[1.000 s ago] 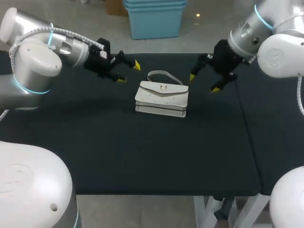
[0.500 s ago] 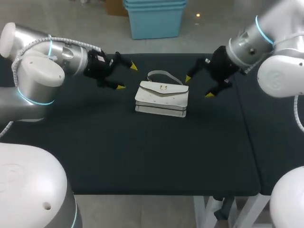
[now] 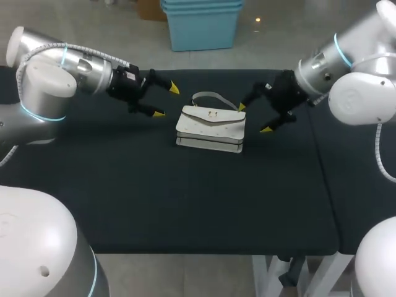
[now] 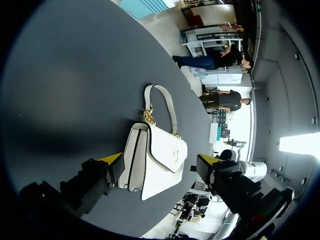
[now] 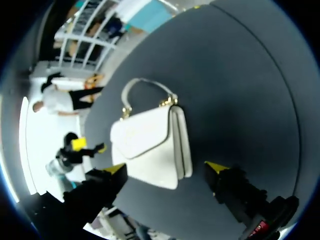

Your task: Pick up the bag, open it, inspect its contents, close it, and place it on the opposite side

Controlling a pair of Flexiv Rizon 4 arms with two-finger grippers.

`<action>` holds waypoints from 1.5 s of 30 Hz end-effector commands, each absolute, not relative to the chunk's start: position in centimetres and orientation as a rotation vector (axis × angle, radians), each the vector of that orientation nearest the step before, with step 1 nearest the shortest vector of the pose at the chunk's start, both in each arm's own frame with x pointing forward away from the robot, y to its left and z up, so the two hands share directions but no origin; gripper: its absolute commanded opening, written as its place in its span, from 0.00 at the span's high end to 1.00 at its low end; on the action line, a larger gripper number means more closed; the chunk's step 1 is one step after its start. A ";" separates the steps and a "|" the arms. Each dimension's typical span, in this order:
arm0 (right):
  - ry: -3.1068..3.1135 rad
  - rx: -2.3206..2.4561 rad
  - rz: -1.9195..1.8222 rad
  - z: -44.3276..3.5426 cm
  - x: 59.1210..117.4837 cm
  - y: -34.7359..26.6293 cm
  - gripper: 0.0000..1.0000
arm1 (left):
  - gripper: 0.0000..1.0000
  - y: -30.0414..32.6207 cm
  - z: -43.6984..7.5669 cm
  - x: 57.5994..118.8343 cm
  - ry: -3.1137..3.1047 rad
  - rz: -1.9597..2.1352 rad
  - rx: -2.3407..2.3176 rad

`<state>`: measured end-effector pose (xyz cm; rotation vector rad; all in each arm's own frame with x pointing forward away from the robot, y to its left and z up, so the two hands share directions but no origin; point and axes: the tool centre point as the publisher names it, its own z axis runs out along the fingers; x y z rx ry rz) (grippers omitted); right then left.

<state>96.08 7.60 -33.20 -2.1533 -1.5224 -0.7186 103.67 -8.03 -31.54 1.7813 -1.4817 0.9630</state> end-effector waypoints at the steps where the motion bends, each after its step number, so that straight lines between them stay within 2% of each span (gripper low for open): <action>1: -1.522 -2.097 -0.681 -34.2 96.9 8.0 0.00 | 0.00 -9.0 -32.8 105.1 -1.487 0.890 1.703; 11: -1.436 -2.063 -0.701 -35.0 98.3 8.8 0.01 | 0.00 -10.8 -34.2 105.3 -1.503 0.910 1.645; 14: -1.418 -2.053 -0.710 -35.1 98.6 9.0 0.15 | 0.00 -11.1 -34.4 105.4 -1.494 0.910 1.622; 17: -1.393 -2.048 -0.710 -35.7 98.9 9.3 0.24 | 0.00 -11.4 -34.6 105.3 -1.501 0.915 1.590; 22: -1.363 -2.033 -0.710 -36.7 99.3 9.6 0.30 | 0.00 -11.7 -34.6 105.3 -1.483 0.931 1.556; 25: -1.351 -2.026 -0.714 -36.8 99.5 9.8 0.35 | 0.07 -12.1 -34.7 105.1 -1.485 0.933 1.547; 29: -1.334 -2.008 -0.728 -36.9 99.8 9.9 0.44 | 0.21 -12.6 -34.8 104.9 -1.486 0.927 1.531; 33: -1.335 -2.002 -0.733 -36.8 99.9 10.1 0.46 | 0.29 -12.8 -34.8 104.7 -1.482 0.913 1.521; 34: -1.336 -2.001 -0.734 -36.8 99.9 10.1 0.46 | 0.33 -12.9 -34.8 104.7 -1.482 0.911 1.520; 38: -1.318 -1.997 -0.734 -37.4 100.0 10.2 0.45 | 0.34 -13.2 -35.5 104.5 -1.491 0.896 1.521; 39: -1.315 -1.996 -0.733 -37.6 100.0 10.3 0.44 | 0.36 -13.2 -35.7 104.5 -1.489 0.892 1.520; 40: -1.306 -1.997 -0.729 -37.8 100.0 10.3 0.41 | 0.49 -13.3 -35.9 104.5 -1.483 0.889 1.519; 41: -1.300 -1.995 -0.727 -38.0 100.0 10.3 0.41 | 0.56 -13.3 -36.1 104.6 -1.481 0.887 1.519; 44: -1.289 -1.989 -0.726 -38.5 99.9 10.4 0.46 | 0.65 -13.3 -36.6 104.6 -1.475 0.879 1.518; 45: -1.288 -1.988 -0.726 -38.5 99.9 10.5 0.47 | 0.65 -13.3 -36.7 104.6 -1.473 0.877 1.517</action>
